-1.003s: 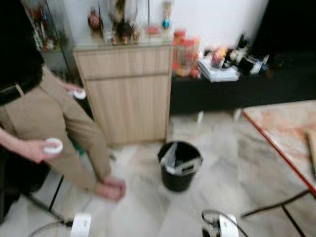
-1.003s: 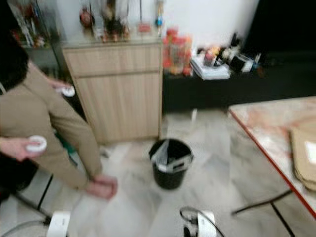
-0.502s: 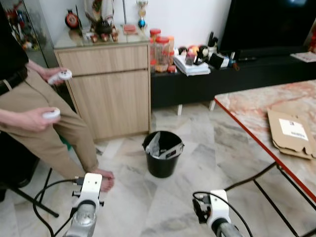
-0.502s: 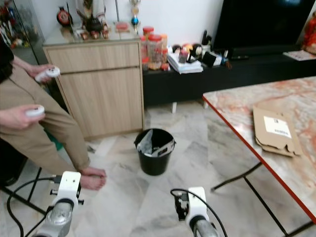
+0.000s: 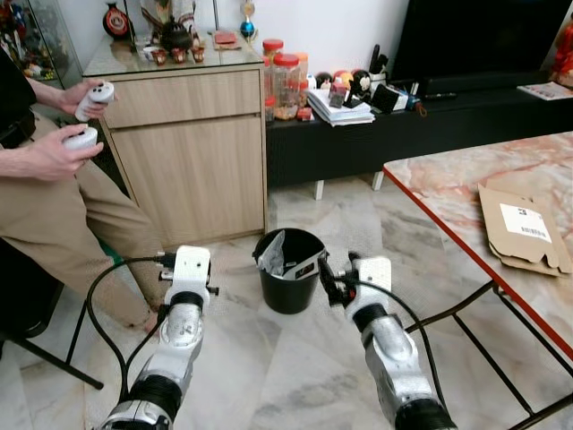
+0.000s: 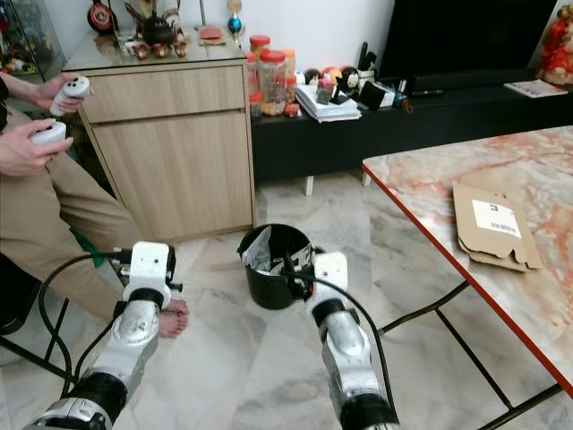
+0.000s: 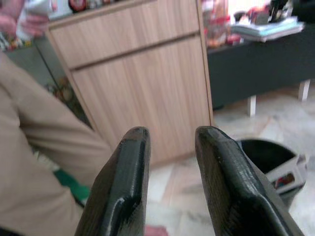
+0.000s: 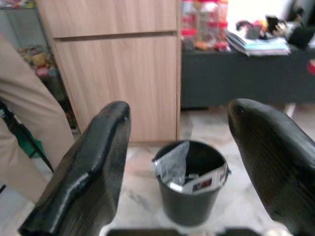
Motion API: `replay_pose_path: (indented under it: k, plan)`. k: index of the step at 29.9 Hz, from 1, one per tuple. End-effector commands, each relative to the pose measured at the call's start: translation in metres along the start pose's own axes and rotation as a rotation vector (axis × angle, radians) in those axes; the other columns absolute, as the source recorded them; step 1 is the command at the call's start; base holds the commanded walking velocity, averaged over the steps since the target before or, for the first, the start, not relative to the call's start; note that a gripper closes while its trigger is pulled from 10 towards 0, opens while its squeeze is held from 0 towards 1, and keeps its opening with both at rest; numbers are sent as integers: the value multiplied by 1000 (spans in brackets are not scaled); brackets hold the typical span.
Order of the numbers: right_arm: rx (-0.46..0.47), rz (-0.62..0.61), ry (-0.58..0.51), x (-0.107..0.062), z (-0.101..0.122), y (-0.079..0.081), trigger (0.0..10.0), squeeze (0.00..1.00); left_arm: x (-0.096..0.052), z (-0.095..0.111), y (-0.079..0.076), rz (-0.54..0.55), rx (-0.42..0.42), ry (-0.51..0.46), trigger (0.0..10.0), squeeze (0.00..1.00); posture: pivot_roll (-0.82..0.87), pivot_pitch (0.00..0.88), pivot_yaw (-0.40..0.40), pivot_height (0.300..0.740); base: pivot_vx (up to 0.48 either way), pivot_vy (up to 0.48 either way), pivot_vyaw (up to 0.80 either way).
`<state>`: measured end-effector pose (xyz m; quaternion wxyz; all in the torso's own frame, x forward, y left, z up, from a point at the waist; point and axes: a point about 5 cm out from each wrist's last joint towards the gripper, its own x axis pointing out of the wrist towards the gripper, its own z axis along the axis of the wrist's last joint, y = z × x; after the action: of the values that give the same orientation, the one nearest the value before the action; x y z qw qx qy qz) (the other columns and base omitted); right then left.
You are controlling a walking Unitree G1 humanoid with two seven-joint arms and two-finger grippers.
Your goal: Picking trash to rubbish bin
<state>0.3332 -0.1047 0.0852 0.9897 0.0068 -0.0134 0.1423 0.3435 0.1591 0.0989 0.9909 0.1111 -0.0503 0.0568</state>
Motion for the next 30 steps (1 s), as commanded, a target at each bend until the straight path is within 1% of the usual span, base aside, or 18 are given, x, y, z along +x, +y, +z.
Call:
replay_pose_path:
  k: [1, 3, 4, 5, 9, 12, 15, 17, 20, 24, 30]
  plan:
    - [7, -9, 10, 1, 1, 1, 10000, 0, 5, 11, -5, -20, 20, -35, 10000, 0, 103, 6, -20, 740, 0, 0, 0]
    - [29, -37, 12, 1, 0, -1, 10000, 0, 4, 12, -9, -29, 34, -37, 10000, 0, 105, 0, -20, 740, 0, 0, 0]
    - [39, -39, 14, 1, 0, 0, 10000, 0, 3, 12, -10, -31, 28, -38, 10000, 0, 108, 0, -16, 740, 0, 0, 0]
    - [49, -40, 12, 0, 1, 0, 10000, 0, 2, 11, -10, -33, 21, -35, 10000, 0, 108, 0, -16, 740, 0, 0, -800]
    - [34, -35, -1, -1, 3, 2, 10000, 0, -2, 6, -12, -36, 28, -17, 10000, 0, 98, 0, -9, 740, 0, 0, -800]
    - [42, -39, 1, -2, 3, 2, 10000, 0, -3, 5, -14, -48, 28, -14, 10000, 0, 99, 0, -5, 740, 0, 0, -598]
    - [66, -37, -1, -2, 3, 2, 10000, 0, -2, 8, -15, -52, 28, -22, 10000, 0, 99, 0, -5, 740, 0, 0, -800]
    - [41, -35, -2, -1, 5, 2, 10000, 0, -1, 10, -16, -55, 33, -30, 10000, 0, 102, 0, -1, 740, 0, 0, -800]
    - [54, -37, -2, -1, 5, 3, 10000, 0, 1, 13, -17, -57, 28, -42, 10000, 0, 105, 0, 0, 740, 0, 0, -800]
    - [61, -42, -6, 0, 7, 3, 10000, 0, 0, 16, -19, -71, -1, -57, 10000, 0, 105, 0, 0, 740, 0, 0, -800]
    - [75, -61, -12, 1, 9, 0, 10000, 0, -2, 16, -23, -78, 8, -61, 10000, 0, 110, 0, -1, 740, 0, 0, -800]
